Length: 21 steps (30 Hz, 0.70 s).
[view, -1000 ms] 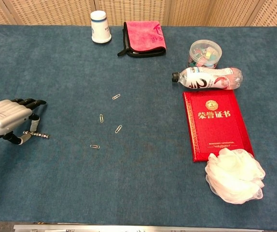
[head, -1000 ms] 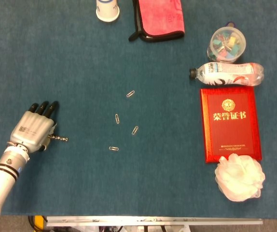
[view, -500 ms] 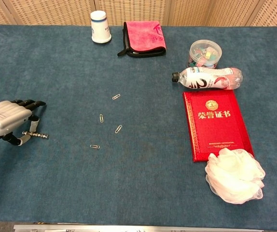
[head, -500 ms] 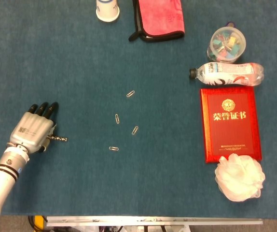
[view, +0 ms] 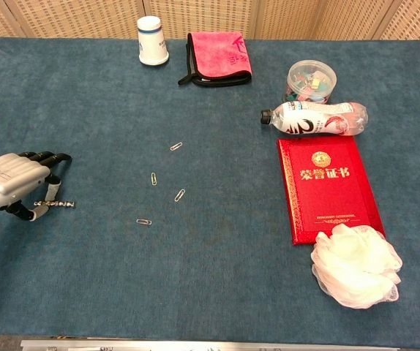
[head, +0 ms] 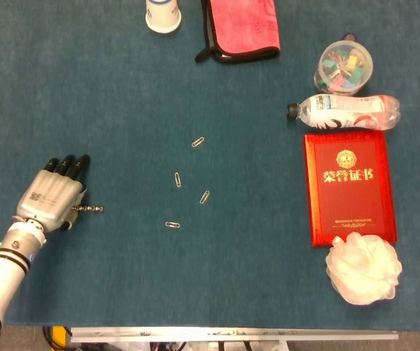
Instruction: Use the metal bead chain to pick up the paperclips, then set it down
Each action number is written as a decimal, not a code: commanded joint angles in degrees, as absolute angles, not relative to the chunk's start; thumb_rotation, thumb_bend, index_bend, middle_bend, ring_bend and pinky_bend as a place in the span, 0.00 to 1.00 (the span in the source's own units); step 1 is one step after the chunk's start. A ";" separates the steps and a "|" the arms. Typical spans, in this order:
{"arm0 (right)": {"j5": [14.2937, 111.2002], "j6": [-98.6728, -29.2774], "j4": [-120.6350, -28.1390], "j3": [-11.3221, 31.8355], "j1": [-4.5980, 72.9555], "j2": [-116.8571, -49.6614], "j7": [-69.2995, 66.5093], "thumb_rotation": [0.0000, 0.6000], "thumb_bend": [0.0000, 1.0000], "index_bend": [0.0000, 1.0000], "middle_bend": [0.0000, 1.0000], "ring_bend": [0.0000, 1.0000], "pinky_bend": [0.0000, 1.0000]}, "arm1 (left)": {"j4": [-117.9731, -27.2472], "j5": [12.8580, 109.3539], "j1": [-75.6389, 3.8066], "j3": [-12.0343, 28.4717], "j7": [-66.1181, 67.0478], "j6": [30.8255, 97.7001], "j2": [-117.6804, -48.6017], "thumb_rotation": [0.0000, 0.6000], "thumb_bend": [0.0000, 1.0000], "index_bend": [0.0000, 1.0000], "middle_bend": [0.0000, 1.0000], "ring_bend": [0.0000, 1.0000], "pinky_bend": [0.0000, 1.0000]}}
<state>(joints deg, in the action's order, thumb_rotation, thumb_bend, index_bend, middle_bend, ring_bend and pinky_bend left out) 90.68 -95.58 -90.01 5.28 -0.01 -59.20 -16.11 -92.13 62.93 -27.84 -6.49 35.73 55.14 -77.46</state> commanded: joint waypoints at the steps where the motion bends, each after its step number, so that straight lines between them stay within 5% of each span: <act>1: 90.67 -95.63 -90.00 5.29 -0.03 -59.21 -16.14 1.00 0.35 0.37 0.36 0.32 0.45 | -91.92 63.05 -27.78 -6.47 35.43 55.21 -77.58 1.00 0.39 0.56 0.00 0.00 0.11; 21: 90.63 -95.75 -89.91 5.34 -0.11 -59.15 -16.45 1.00 0.35 0.37 0.36 0.32 0.45 | -95.09 64.57 -27.43 -6.35 36.17 57.86 -75.65 1.00 0.41 0.59 0.00 0.00 0.11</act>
<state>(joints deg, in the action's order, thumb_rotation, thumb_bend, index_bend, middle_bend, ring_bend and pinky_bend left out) 90.63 -95.75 -89.91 5.34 -0.11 -59.15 -16.45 -94.88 64.49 -27.45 -6.34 35.97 57.67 -75.82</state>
